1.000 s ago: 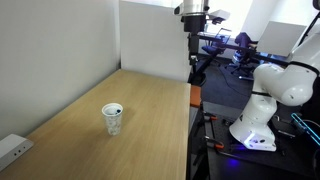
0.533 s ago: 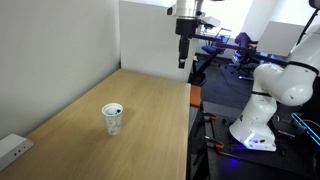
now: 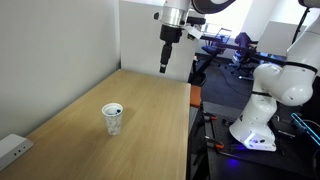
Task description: Take the green marker out of the cup and place it on the table
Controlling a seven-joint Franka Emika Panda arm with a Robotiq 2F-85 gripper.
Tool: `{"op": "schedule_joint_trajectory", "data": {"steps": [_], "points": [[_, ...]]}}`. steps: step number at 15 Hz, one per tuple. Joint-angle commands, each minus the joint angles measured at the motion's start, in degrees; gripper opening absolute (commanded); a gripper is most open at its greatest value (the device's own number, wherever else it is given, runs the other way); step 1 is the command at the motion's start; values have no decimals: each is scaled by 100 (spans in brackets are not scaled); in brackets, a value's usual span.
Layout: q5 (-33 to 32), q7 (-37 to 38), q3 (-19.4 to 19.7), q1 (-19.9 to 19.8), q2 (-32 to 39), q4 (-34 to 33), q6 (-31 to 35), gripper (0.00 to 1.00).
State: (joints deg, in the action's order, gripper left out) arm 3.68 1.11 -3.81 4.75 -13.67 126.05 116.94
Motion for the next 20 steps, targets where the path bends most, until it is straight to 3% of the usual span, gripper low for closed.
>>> {"op": "schedule_joint_trajectory", "data": {"steps": [1,20], "points": [[13,-87,-37,18,497,-390,137,100],[6,-131,-194,123,2558,-2074,-52,100]]}}
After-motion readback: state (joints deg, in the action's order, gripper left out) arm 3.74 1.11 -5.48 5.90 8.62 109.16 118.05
